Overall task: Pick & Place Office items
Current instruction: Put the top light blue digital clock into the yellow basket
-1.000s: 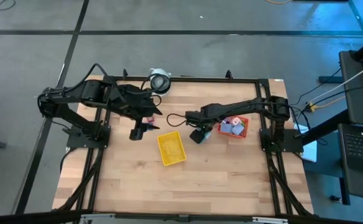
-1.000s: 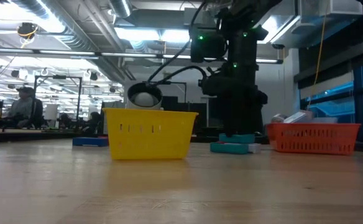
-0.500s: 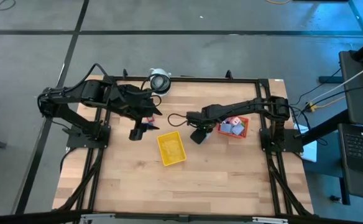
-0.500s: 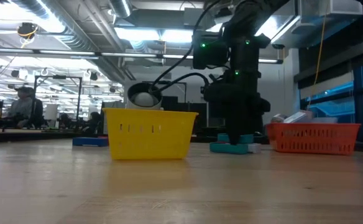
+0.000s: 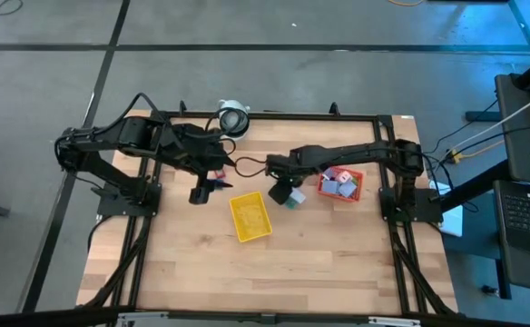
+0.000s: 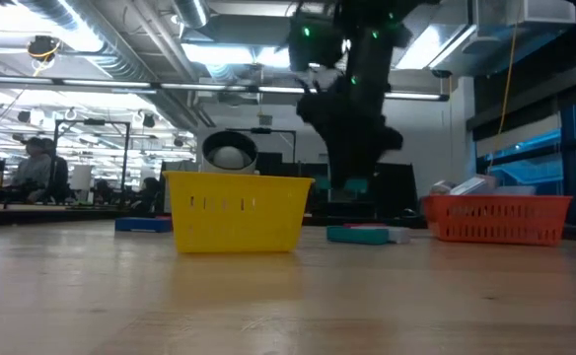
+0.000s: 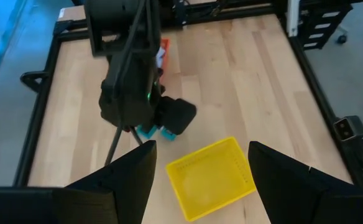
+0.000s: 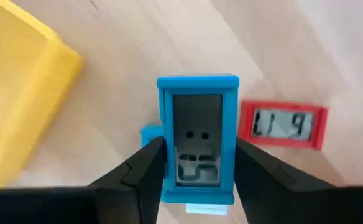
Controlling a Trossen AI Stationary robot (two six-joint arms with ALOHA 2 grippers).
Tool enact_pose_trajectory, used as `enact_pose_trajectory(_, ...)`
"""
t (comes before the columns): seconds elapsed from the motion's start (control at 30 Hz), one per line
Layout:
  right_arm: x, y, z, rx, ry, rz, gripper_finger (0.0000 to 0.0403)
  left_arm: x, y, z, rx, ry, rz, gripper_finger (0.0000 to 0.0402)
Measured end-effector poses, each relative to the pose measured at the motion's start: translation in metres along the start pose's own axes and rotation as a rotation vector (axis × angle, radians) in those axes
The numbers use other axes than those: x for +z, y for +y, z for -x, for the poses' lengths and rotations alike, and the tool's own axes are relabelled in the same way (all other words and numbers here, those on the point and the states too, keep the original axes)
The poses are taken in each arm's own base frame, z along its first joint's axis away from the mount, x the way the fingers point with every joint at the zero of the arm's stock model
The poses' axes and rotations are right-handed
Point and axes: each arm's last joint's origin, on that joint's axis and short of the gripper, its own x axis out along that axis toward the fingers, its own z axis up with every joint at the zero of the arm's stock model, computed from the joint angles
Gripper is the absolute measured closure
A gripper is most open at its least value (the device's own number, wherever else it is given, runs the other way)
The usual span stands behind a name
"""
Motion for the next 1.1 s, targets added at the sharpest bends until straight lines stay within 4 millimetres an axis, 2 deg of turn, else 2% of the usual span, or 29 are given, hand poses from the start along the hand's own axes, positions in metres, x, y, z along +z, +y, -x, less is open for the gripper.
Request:
enact_pose_trajectory(0.1, 0.005, 0.009, 0.026, 0.042, -0.066, 0.025, 0.0234, -0.003, 0.001, 0.0, 0.03, 0.029, -0.002, 0.0151)
enact_pose_trajectory(0.2, 0.006, 0.022, 0.064, 0.122, -0.19, 0.047, 0.0247, -0.007, 0.003, 0.0, 0.04, 0.069, 0.0, 0.0151)
enact_pose_trajectory(0.37, -0.015, 0.038, 0.124, 0.18, -0.388, 0.093, 0.0241, -0.01, 0.013, 0.001, 0.128, 0.094, 0.023, 0.0151)
enact_pose_trajectory(0.47, -0.031, 0.045, 0.149, 0.187, -0.494, 0.127, 0.0227, -0.011, 0.026, 0.007, 0.16, 0.075, 0.063, 0.0151)
enact_pose_trajectory(0.57, -0.045, 0.051, 0.159, 0.109, -0.571, 0.174, 0.0226, -0.011, 0.041, 0.011, 0.18, 0.044, 0.126, 0.0151)
enact_pose_trajectory(0.67, -0.052, 0.055, 0.161, 0.009, -0.635, 0.214, 0.0238, -0.003, 0.056, 0.013, 0.142, -0.076, 0.208, 0.0151)
enact_pose_trajectory(0.77, -0.054, 0.055, 0.162, -0.069, -0.67, 0.217, 0.0246, 0.008, 0.061, 0.008, 0.09, -0.169, 0.237, 0.0151)
enact_pose_trajectory(0.83, -0.052, 0.052, 0.161, -0.093, -0.68, 0.201, 0.0246, 0.007, 0.06, -0.006, 0.066, -0.103, 0.24, 0.0151)
enact_pose_trajectory(0.93, -0.048, 0.048, 0.165, -0.11, -0.698, 0.186, 0.0238, 0.005, 0.057, -0.037, 0.027, 0.016, 0.24, 0.0151)
enact_pose_trajectory(1.0, -0.045, 0.048, 0.172, -0.109, -0.725, 0.195, 0.0235, 0.009, 0.054, -0.054, 0.013, 0.026, 0.23, 0.0151)
enact_pose_trajectory(1.1, -0.045, 0.048, 0.171, -0.142, -0.722, 0.228, 0.0235, 0.011, 0.052, -0.07, -0.004, 0.041, 0.227, 0.0151)
